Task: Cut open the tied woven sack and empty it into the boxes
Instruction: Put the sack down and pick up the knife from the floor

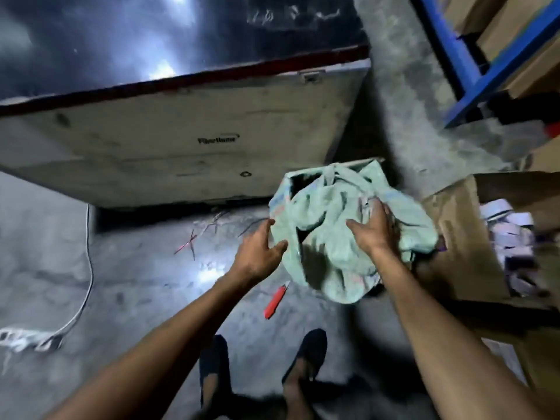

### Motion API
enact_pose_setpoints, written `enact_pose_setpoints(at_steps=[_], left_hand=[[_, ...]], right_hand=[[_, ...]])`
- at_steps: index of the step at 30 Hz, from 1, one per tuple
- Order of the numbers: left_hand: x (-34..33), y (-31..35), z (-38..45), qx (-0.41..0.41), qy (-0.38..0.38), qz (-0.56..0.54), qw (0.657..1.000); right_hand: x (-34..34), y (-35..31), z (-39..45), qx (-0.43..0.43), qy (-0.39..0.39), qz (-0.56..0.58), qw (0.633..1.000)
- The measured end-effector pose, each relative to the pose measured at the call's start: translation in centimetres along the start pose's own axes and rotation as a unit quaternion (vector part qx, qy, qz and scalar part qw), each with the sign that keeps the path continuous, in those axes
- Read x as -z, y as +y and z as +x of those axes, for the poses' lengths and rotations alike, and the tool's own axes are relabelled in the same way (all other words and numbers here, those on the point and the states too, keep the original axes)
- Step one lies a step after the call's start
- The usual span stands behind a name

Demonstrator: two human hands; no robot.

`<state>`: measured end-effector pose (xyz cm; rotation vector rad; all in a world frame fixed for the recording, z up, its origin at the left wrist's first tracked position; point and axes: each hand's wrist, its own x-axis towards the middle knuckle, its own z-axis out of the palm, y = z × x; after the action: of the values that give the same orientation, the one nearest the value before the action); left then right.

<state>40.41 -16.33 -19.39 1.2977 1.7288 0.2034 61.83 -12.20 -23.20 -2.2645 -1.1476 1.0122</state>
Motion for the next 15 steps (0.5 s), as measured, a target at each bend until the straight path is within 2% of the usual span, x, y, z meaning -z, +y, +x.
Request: enact_pose_setpoints(at_steps=[4,6,8,11,15], left_hand=[[-1.0,-9.2,1.6,0.02,-0.019,0.105,0.994],[-2.1,-14.5,2.6,0.024,-0.042,0.147,0.988],[-3.6,-20.3,3.9,0.018,-0.068,0.186,0.98],[-5.9,-28.0,6.1,0.0,-0.109,0.241,0.964],[-9.9,-36.8,10.9,-0.051,-0.129,0.291,0.947]], right_hand=[[-10.1,2.2,-3.9,0.089,0.018,0.026,0.996],[-16.1,4.9,-6.7,0.087,-0.003,0.049,0.995],[-22.7,8.7,-8.8,0.05,-0.024,0.051,0.997],[-32.0,15.8,-10.2,-0.056,-0.056,0.046,0.996],[-41.8,25.0,-7.4,-0.143,-0.081,-0.014,0.986]])
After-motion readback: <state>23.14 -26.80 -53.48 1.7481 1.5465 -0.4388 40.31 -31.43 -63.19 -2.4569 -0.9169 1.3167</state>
